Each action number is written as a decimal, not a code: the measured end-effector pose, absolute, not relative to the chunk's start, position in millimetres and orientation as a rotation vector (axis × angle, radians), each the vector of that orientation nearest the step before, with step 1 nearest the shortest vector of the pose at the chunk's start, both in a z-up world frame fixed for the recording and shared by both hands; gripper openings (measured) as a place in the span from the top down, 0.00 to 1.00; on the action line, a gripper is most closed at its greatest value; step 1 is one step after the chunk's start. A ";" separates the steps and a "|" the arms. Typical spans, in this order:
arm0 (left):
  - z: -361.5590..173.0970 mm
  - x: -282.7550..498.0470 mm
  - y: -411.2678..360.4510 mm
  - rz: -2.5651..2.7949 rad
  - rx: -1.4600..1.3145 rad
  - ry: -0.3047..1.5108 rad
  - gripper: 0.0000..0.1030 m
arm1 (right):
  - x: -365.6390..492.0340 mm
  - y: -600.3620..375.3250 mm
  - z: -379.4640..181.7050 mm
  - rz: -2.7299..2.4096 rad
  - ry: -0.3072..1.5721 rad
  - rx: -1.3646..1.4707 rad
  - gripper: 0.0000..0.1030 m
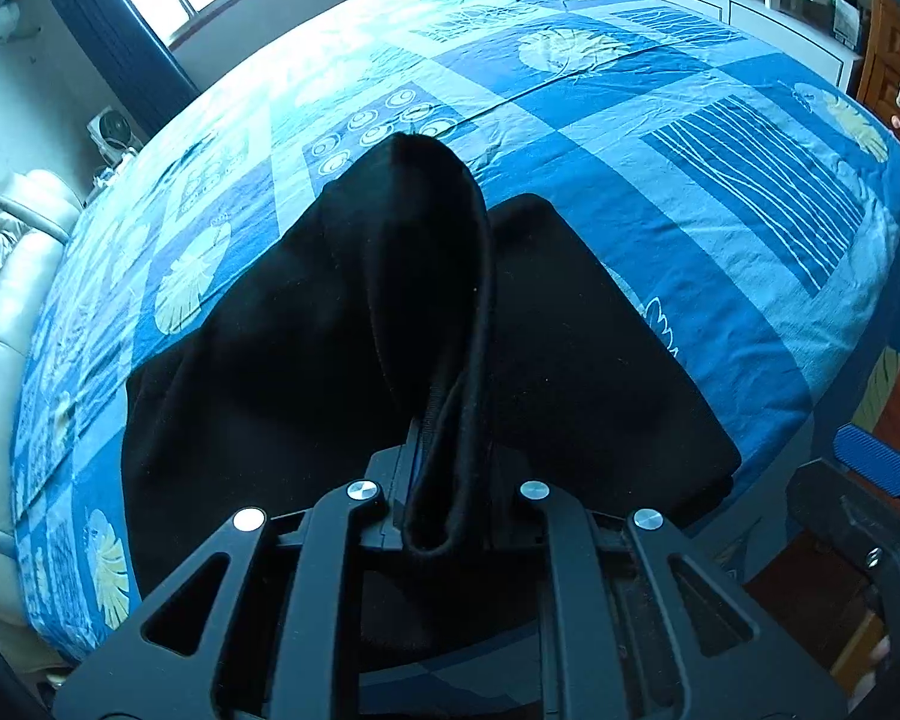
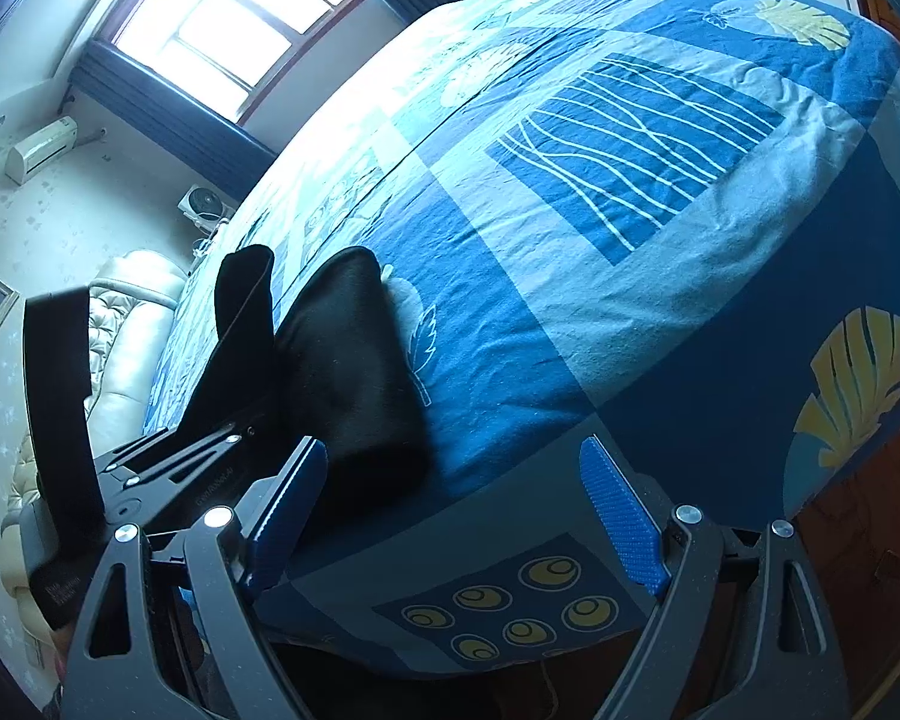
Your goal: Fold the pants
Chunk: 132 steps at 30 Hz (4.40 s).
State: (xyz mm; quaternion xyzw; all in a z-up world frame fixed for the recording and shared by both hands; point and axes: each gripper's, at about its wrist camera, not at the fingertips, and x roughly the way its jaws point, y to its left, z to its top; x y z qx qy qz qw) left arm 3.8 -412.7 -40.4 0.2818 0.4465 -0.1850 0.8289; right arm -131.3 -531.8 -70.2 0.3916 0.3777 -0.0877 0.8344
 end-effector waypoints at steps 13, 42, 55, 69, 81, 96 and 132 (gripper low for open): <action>-22.3 -31.8 -422.5 -0.494 0.584 0.844 0.31 | -149.8 -551.0 -59.7 -0.236 0.763 0.868 0.17; -31.4 24.0 -89.7 -0.271 -0.144 1.032 0.12 | -25.0 -469.9 -68.0 0.151 0.919 0.953 0.34; -36.6 21.4 -88.2 -0.312 -0.184 1.048 0.12 | -33.0 -464.9 -27.7 0.168 0.862 0.830 0.88; -50.8 23.6 -111.7 -0.312 -0.103 1.076 0.12 | -49.3 -499.6 -92.4 0.101 0.902 0.960 0.88; -55.2 24.1 -113.9 -0.310 -0.088 1.081 0.12 | -62.4 -513.6 -109.7 0.152 0.860 1.052 0.89; -59.3 27.5 -117.0 -0.299 -0.062 1.085 0.11 | -71.3 -527.6 -113.0 0.163 0.851 1.086 0.88; -89.2 49.9 -114.6 -0.692 -0.573 1.267 0.11 | -82.8 -533.9 -107.4 0.143 0.851 1.117 0.24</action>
